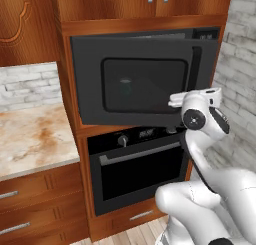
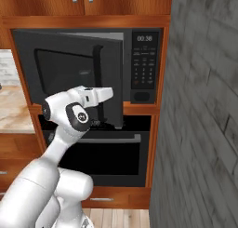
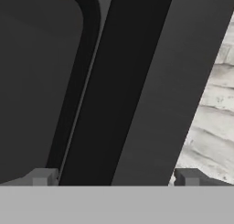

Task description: Pick the mug from the counter and place it inside the microwave. Then close the microwave.

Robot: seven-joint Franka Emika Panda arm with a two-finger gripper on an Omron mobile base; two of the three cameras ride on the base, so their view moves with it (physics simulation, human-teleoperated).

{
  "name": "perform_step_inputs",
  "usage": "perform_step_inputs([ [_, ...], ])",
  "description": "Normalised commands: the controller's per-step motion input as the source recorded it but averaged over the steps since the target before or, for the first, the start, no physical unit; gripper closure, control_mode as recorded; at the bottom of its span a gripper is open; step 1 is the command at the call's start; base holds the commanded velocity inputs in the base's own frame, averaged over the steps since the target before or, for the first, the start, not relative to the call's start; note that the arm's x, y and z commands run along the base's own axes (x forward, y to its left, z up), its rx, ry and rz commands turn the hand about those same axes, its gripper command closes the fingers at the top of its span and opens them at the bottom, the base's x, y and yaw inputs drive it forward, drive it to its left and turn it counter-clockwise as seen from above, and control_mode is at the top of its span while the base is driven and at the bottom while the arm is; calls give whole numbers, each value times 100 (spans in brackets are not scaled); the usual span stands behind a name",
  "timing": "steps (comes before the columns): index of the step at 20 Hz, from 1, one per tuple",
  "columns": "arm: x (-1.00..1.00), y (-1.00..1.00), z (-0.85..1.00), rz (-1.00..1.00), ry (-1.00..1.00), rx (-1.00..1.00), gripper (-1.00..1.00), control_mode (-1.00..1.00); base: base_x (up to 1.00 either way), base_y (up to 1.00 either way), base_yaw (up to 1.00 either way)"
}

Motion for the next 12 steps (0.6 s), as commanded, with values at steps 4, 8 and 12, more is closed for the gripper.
perform_step_inputs([
  [4,47,-38,11,10,6,0,-100,-100,0,0,0],
  [8,47,-35,10,10,6,0,-100,-100,0,0,0],
  [12,48,-31,12,9,6,0,-100,-100,0,0,0],
])
